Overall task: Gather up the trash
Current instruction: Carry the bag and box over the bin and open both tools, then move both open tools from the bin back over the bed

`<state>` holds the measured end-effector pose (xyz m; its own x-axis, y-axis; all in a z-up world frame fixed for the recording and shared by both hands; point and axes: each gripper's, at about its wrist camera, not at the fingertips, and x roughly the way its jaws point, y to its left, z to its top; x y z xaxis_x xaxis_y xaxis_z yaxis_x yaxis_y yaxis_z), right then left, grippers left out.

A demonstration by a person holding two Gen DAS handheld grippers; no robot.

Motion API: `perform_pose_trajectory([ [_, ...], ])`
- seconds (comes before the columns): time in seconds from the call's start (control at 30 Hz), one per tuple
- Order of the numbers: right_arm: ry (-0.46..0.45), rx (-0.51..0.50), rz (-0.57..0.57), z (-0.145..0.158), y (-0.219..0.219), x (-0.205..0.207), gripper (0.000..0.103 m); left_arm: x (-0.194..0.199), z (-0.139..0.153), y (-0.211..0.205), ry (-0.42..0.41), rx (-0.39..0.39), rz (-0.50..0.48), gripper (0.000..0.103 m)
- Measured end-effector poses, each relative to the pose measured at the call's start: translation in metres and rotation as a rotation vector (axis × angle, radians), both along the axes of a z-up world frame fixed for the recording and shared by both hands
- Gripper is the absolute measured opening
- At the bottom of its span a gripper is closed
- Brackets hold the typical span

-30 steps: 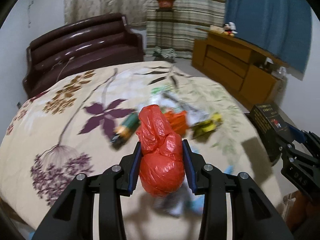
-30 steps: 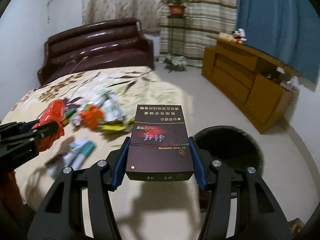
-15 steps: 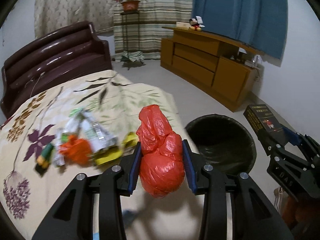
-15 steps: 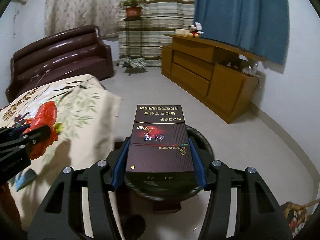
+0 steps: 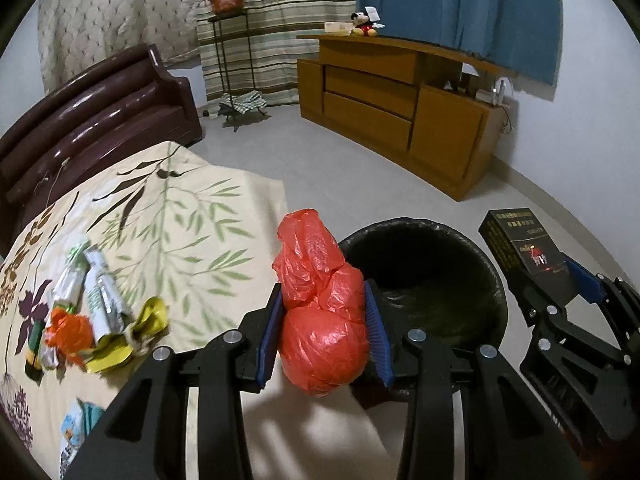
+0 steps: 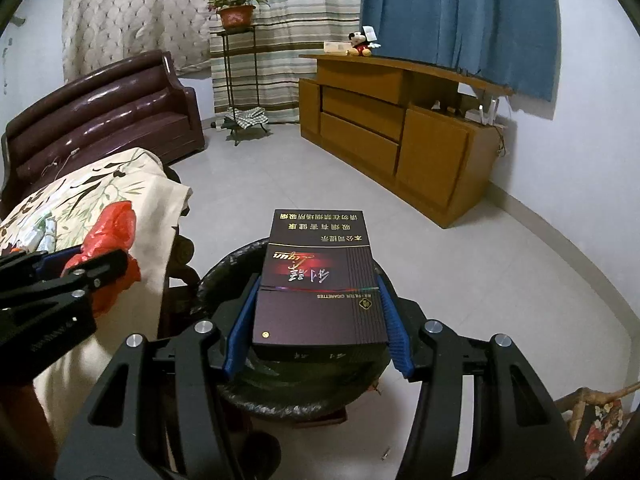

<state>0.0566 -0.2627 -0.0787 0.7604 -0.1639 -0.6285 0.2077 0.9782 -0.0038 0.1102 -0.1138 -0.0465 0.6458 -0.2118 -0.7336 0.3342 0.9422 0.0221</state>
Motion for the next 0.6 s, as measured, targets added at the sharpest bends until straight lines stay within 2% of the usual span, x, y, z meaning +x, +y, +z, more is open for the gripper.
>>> perform_pose_trajectory([
  [0.43, 0.015, 0.026, -0.009, -0.014, -0.019, 0.019, 0.055, 0.015, -0.013, -0.029, 0.0, 0.062, -0.031, 0.041],
  [0.5, 0.013, 0.034, -0.008, -0.014, -0.021, 0.019, 0.057, 0.016, -0.012, -0.031, -0.003, 0.063, -0.029, 0.051],
  [0.57, 0.005, 0.032, -0.014, -0.013, -0.022, 0.019, 0.065, 0.016, -0.012, -0.029, -0.009, 0.06, -0.024, 0.058],
  [0.6, 0.002, 0.031, -0.017, -0.013, -0.024, 0.019, 0.065, 0.016, -0.011, -0.029, -0.013, 0.058, -0.024, 0.059],
])
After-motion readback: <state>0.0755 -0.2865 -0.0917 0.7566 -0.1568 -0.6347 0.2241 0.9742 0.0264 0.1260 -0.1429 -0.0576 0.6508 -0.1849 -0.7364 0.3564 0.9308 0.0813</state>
